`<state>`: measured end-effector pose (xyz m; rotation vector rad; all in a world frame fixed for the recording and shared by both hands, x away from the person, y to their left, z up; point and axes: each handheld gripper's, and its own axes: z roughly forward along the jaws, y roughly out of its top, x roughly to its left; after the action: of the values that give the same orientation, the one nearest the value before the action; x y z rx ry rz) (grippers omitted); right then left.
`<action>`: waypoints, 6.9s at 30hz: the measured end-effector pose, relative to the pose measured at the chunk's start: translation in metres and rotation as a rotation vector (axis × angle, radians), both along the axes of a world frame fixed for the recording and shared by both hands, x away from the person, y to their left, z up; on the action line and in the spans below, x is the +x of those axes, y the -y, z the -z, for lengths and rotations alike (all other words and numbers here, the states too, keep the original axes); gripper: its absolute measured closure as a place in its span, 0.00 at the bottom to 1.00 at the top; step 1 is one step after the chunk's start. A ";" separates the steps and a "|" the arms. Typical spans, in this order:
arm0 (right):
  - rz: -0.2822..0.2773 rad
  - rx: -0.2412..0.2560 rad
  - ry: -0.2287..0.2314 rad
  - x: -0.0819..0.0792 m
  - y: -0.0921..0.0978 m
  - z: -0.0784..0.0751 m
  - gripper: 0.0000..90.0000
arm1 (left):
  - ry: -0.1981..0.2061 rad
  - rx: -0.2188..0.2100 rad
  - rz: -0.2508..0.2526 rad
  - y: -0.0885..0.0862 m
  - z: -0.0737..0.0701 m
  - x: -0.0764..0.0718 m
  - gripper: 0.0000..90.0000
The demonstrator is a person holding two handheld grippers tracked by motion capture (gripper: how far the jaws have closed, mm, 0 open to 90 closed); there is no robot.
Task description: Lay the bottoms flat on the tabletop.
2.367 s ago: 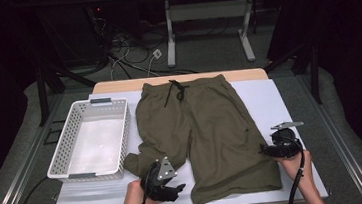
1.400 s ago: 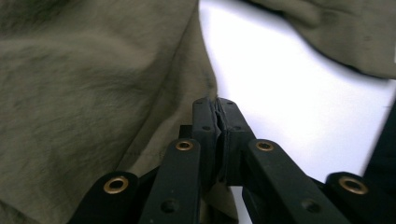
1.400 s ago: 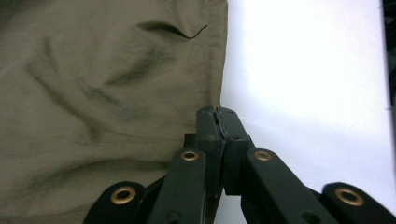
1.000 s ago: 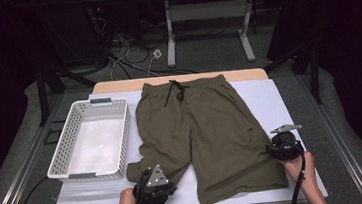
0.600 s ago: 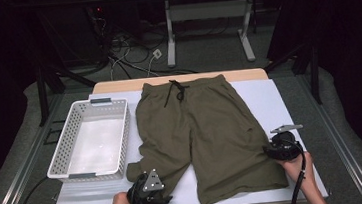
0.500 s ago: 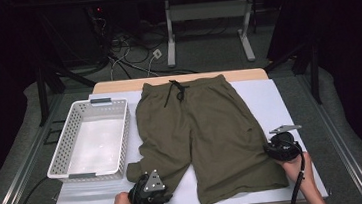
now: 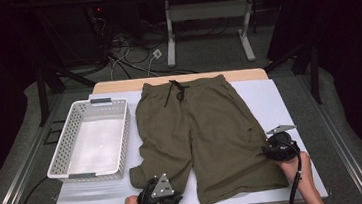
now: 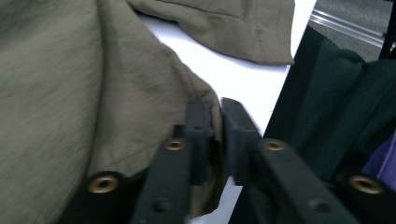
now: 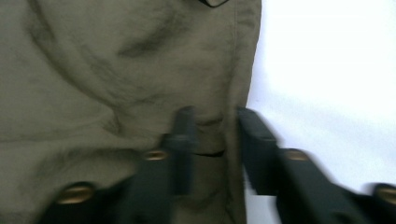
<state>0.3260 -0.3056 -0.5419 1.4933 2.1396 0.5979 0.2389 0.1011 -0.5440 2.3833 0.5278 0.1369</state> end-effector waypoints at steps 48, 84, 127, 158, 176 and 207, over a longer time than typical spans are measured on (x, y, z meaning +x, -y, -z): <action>0.023 0.058 0.052 0.003 0.004 -0.006 0.46 | 0.070 -0.049 -0.092 -0.024 -0.018 -0.004 0.43; -0.008 0.049 0.026 0.008 -0.002 0.003 0.65 | 0.027 0.044 -0.275 -0.084 0.007 0.028 0.83; -0.015 0.027 0.025 0.006 -0.003 0.003 0.69 | 0.089 0.094 -0.403 -0.083 0.007 0.031 0.70; -0.005 0.083 0.013 0.005 0.002 0.004 0.86 | 0.110 0.059 -0.426 -0.099 -0.007 0.004 1.00; -0.013 0.045 0.012 0.005 0.000 0.003 0.87 | 0.016 0.061 -0.449 -0.120 -0.006 -0.016 0.99; -0.013 0.015 0.016 0.005 -0.004 0.003 0.99 | 0.123 0.004 -0.550 -0.139 -0.015 -0.022 0.99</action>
<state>0.3305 -0.3015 -0.5451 1.4792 2.1387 0.6298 0.2166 0.2402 -0.5295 2.1576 1.1092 0.5220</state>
